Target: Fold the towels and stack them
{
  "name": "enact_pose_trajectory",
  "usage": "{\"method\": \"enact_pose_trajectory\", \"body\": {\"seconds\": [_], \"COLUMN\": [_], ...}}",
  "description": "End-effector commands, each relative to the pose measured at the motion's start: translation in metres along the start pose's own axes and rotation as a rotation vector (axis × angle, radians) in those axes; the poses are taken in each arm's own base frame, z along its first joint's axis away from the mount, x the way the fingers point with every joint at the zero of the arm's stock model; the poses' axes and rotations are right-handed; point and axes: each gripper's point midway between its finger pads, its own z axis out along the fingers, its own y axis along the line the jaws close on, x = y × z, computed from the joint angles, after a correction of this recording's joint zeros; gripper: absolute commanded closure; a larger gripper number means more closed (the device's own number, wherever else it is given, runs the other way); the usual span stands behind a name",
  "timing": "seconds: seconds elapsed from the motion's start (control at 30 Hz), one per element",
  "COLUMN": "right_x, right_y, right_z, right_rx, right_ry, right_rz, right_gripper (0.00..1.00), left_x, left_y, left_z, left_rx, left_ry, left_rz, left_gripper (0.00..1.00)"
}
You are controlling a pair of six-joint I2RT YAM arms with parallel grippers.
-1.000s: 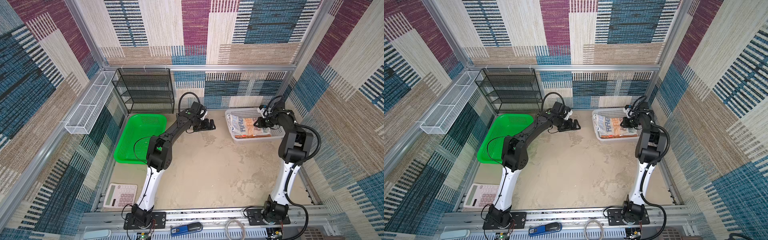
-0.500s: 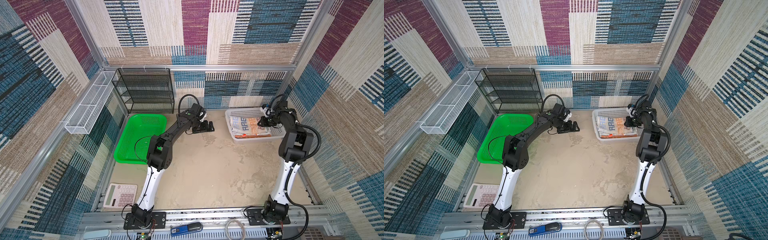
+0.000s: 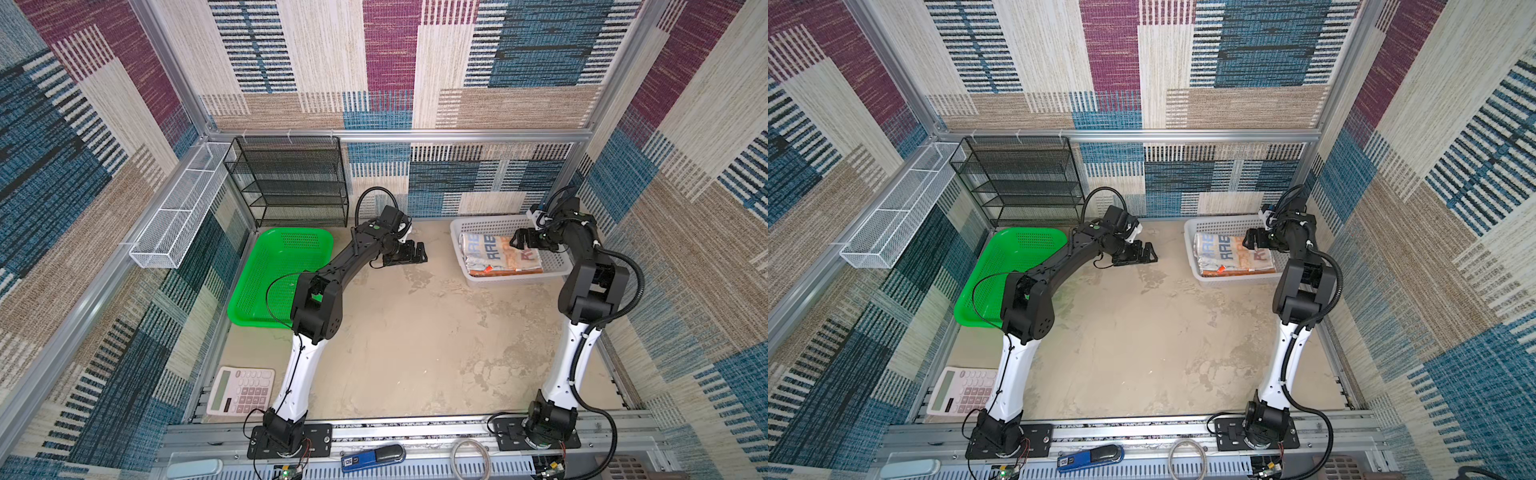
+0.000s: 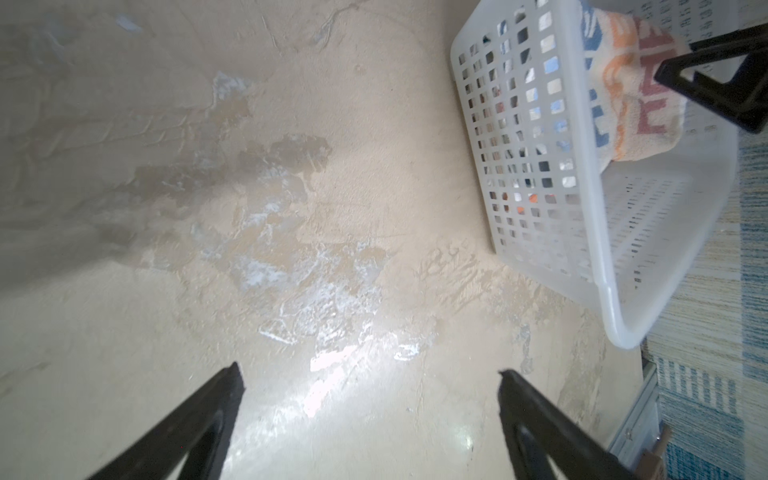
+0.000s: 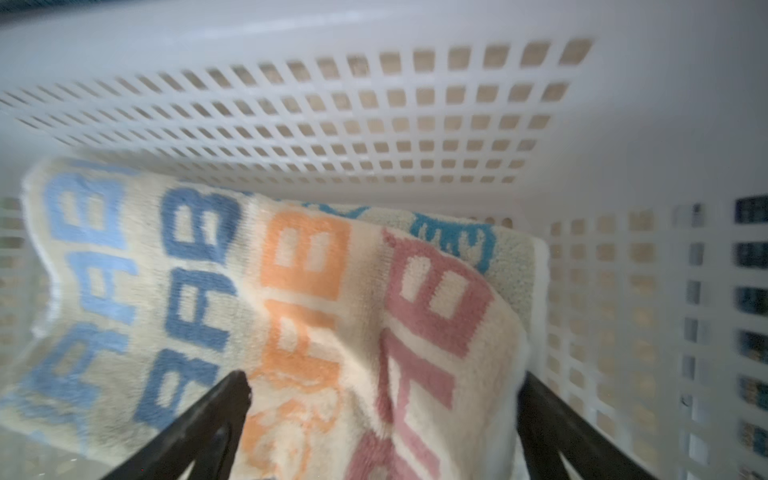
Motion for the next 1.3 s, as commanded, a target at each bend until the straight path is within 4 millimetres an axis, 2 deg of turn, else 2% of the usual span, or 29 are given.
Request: {"method": "enact_pose_trajectory", "body": {"seconds": [0.0,0.1,0.23,0.37,0.47,0.57,0.63,0.73,0.83,0.9,0.97,1.17,1.27], "right_x": [-0.033,-0.048,-0.057,-0.035,-0.005,0.03,0.05,0.071,0.086,0.092,0.095,0.093,0.091], "right_y": [0.016,0.03,0.047,0.056,0.063,0.078,0.09,0.116,0.139,0.148,0.153,0.168,0.168], "right_z": [-0.034,-0.061,-0.098,-0.126,-0.136,-0.131,-0.121,-0.105,-0.092,-0.086,-0.081,-0.077,-0.079], "right_rx": [-0.008,0.04,0.138,0.242,0.234,0.186,0.167,0.17,0.12,0.097,0.091,0.06,0.073], "right_ry": [-0.149,-0.237,-0.4,-0.542,-0.621,-0.64,-0.606,-0.547,-0.506,-0.474,-0.445,-0.413,-0.411], "right_rz": [0.014,0.037,0.08,0.189,0.287,0.333,0.351,0.31,0.286,0.28,0.276,0.258,0.243], "right_gripper": [0.01,0.01,0.01,0.01,0.01,0.01,0.01,0.01,0.01,0.01,0.01,0.01,0.01], "left_x": [-0.012,-0.013,-0.006,0.014,0.03,0.049,0.072,0.112,0.143,0.148,0.144,0.115,0.099], "left_y": [-0.001,0.0,0.019,0.05,0.071,0.089,0.11,0.146,0.181,0.196,0.203,0.214,0.199], "left_z": [-0.032,-0.065,-0.114,-0.164,-0.196,-0.229,-0.248,-0.261,-0.274,-0.271,-0.257,-0.182,-0.148], "left_rx": [-0.062,-0.124,-0.263,-0.403,-0.484,-0.57,-0.651,-0.706,-0.718,-0.647,-0.588,-0.446,-0.401], "left_ry": [-0.081,-0.158,-0.274,-0.398,-0.49,-0.557,-0.572,-0.579,-0.595,-0.578,-0.498,-0.247,-0.185], "left_rz": [0.097,0.155,0.204,0.224,0.223,0.168,0.058,-0.111,-0.279,-0.369,-0.401,-0.435,-0.375], "left_gripper": [0.01,0.01,0.01,0.01,0.01,0.01,0.01,0.01,0.01,0.01,0.01,0.01,0.01]}}
